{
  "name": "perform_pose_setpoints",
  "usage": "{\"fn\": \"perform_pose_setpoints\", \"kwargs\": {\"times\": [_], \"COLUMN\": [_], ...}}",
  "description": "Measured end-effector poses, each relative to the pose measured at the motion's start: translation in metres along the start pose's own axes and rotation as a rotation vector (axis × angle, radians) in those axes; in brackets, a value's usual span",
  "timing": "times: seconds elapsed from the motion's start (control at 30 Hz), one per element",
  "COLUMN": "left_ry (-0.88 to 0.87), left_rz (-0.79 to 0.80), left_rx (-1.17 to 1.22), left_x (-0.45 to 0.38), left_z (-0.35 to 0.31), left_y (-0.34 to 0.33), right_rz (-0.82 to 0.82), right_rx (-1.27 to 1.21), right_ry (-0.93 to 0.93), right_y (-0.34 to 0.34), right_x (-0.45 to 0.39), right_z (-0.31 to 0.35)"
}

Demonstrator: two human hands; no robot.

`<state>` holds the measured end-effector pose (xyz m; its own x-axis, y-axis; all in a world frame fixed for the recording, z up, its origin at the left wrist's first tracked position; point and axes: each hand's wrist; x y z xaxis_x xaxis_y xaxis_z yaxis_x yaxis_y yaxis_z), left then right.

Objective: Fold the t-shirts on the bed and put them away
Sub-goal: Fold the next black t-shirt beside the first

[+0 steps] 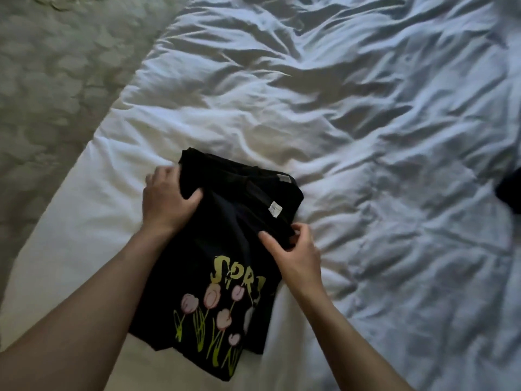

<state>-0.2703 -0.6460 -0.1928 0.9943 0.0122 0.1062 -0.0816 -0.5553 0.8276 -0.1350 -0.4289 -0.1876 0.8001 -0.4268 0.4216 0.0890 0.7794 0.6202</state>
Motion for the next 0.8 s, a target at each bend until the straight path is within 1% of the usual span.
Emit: {"fn": "perform_pose_setpoints", "kwargs": {"times": [0.07,0.13,0.17,0.23,0.3,0.37,0.4,0.43,0.5,0.6,0.67,0.73,0.8], "left_ry": [-0.196,-0.312,-0.355,-0.435,-0.469,-0.455,-0.453,-0.471,-0.544,-0.672,-0.768,-0.880,-0.941], "left_rz": [0.004,-0.014,0.012,0.130,0.260,0.394,0.440,0.453,0.421,0.384,0.345,0.280,0.238], "left_rx": [-0.090,-0.129,-0.129,-0.141,-0.223,-0.361,-0.421,-0.449,-0.432,-0.385,-0.383,-0.372,-0.333], "left_x": [-0.009,-0.019,-0.024,-0.032,-0.036,-0.041,-0.044,-0.045,-0.047,-0.042,-0.034,-0.024,-0.012], "left_z": [-0.013,-0.024,-0.030,-0.034,-0.035,-0.037,-0.037,-0.038,-0.039,-0.033,-0.027,-0.020,-0.013], "left_y": [-0.008,-0.008,-0.006,-0.004,0.000,0.008,0.010,0.012,0.014,0.018,0.025,0.032,0.035], "right_rz": [-0.012,0.001,0.024,0.058,0.031,-0.009,-0.006,0.011,0.013,-0.114,-0.157,-0.129,-0.078], "right_rx": [0.085,0.107,0.130,0.218,0.304,0.351,0.349,0.336,0.351,0.444,0.490,0.522,0.452], "right_ry": [0.012,0.028,0.027,0.013,0.026,0.086,0.116,0.136,0.180,0.309,0.362,0.408,0.439], "right_y": [0.000,0.002,0.003,0.007,0.011,0.014,0.015,0.016,0.015,0.012,0.008,0.003,0.001], "right_x": [0.001,-0.003,-0.006,-0.010,-0.010,-0.008,-0.006,-0.003,0.004,0.015,0.022,0.028,0.031], "right_z": [0.002,0.004,0.005,0.005,0.005,0.006,0.007,0.008,0.011,0.012,0.009,0.002,-0.002]}}
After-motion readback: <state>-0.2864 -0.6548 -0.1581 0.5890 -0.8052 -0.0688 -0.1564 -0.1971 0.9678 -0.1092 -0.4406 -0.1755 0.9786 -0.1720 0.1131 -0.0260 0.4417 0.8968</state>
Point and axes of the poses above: each hand's wrist, its own x-axis away from the middle knuckle, its own y-axis out of the back of the hand, z = x × y, and after that the axes turned 7 degrees about x, right-handed
